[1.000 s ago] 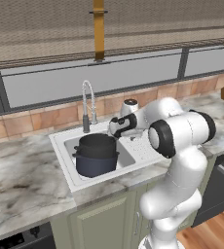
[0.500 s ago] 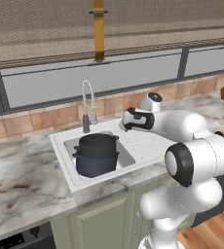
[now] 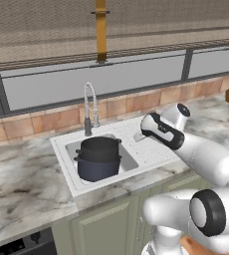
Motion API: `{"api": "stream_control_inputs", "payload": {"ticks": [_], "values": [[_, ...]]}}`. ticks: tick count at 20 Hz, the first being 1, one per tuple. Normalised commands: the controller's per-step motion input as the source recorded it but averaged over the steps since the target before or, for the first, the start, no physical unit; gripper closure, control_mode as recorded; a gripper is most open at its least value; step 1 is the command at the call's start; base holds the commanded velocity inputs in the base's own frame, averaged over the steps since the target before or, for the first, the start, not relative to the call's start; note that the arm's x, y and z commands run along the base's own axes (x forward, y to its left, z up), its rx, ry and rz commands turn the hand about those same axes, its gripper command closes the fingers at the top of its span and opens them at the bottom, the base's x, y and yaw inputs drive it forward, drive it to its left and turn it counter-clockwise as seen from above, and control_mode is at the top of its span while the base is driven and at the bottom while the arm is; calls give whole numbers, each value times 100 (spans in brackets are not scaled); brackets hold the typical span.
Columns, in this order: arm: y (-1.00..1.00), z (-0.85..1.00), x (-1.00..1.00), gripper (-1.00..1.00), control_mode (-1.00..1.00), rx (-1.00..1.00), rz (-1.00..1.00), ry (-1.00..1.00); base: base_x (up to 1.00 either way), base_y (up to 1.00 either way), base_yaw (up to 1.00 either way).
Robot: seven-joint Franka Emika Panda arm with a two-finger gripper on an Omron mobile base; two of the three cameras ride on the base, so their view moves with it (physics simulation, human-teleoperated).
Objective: Pick the pot and pot and place them in the sink. Then turn on the water.
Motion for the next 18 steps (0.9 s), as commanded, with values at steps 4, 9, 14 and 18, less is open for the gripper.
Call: {"api": "stream_control_inputs", "payload": {"ticks": [4,9,14,18], "values": [[4,19,-7,-100,-100,-5,6,-1,0,0,0],[0,0,0,-100,-100,0,0,0,0,0,0],[0,0,0,-100,-100,0,0,0,0,0,0],[-2,0,0,-100,100,0,0,0,0,-22,8]]}}
